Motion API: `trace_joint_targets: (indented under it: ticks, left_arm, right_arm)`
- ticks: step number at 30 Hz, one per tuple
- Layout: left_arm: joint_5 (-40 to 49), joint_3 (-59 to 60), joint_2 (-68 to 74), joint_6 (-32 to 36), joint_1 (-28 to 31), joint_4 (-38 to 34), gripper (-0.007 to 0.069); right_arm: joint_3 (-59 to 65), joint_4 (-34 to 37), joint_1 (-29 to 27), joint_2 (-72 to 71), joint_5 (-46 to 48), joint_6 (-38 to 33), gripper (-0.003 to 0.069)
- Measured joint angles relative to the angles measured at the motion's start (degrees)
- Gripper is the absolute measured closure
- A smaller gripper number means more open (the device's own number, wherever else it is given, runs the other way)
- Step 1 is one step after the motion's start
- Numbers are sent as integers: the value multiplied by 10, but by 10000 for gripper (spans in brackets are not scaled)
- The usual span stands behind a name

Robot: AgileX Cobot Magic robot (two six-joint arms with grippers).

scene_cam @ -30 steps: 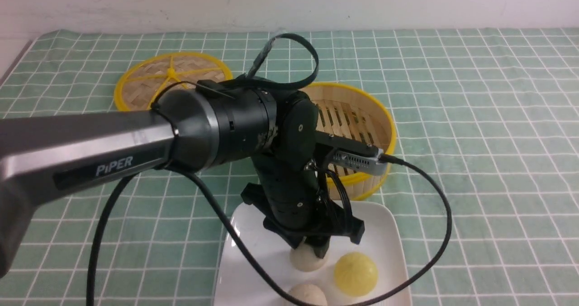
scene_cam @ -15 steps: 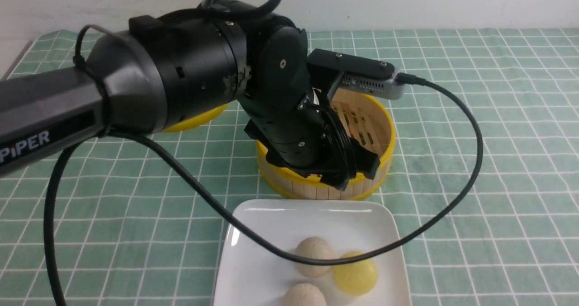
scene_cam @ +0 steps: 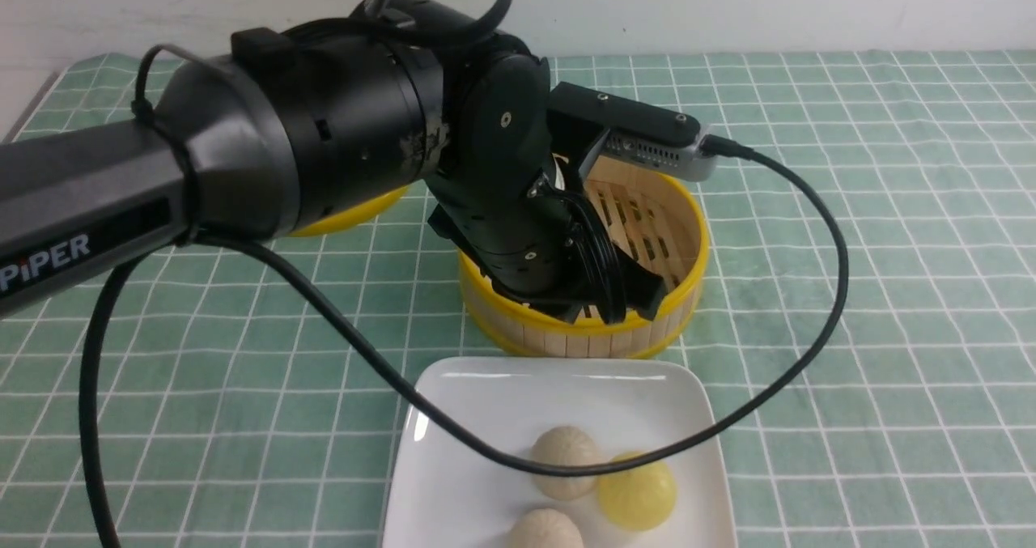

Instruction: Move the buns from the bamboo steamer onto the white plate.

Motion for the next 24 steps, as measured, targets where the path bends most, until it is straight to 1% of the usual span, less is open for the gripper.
trace_joint_targets:
  ticks: [11,24]
  left_arm:
    - [19,0,0,0,0,0,623]
    - [37,0,0,0,0,0,610]
  right_arm:
    - [1,-12,0,0,-7,0,669]
    - [1,-12,0,0,-8,0,662]
